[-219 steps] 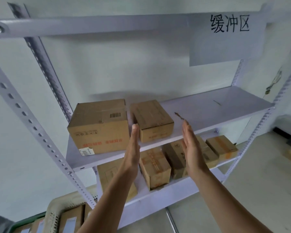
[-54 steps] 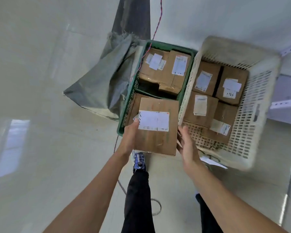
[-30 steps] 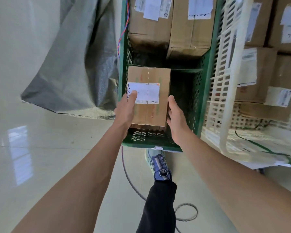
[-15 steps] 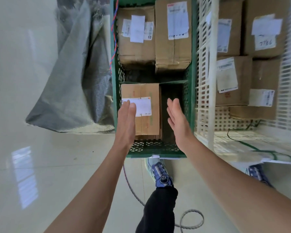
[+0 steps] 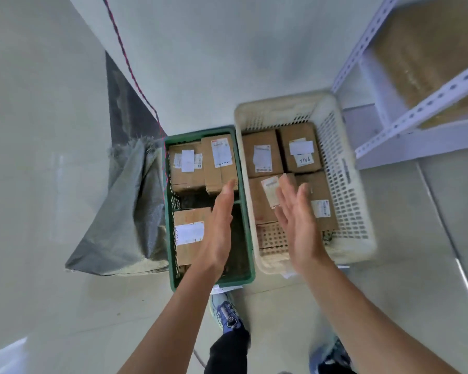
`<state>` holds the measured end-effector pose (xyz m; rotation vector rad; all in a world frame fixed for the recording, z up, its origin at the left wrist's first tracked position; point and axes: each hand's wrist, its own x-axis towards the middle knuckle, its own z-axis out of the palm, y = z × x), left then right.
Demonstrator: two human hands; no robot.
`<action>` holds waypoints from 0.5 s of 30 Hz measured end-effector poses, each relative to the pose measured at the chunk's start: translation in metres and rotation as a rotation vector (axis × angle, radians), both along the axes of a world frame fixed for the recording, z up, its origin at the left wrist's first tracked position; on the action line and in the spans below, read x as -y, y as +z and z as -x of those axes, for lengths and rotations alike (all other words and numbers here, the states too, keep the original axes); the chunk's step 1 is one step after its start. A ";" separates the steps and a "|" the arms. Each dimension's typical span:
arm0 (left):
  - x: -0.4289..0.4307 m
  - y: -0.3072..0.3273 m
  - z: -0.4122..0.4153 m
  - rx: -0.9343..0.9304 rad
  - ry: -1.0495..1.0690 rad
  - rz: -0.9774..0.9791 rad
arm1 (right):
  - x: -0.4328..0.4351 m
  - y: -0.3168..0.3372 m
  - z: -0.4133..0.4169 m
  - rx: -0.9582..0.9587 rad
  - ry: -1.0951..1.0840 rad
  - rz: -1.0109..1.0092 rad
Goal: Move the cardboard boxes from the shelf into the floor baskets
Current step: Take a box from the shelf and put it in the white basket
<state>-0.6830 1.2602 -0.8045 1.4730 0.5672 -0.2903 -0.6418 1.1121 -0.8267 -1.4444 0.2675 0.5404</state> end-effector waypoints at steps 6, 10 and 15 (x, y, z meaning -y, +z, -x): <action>0.106 0.093 -0.003 0.091 -0.019 -0.022 | 0.115 0.109 0.003 0.065 -0.073 -0.053; 0.188 0.144 -0.007 0.156 -0.052 -0.013 | 0.208 0.168 0.001 0.128 -0.094 -0.064; 0.287 0.211 -0.025 0.238 -0.085 0.009 | 0.318 0.233 -0.012 0.238 -0.135 -0.092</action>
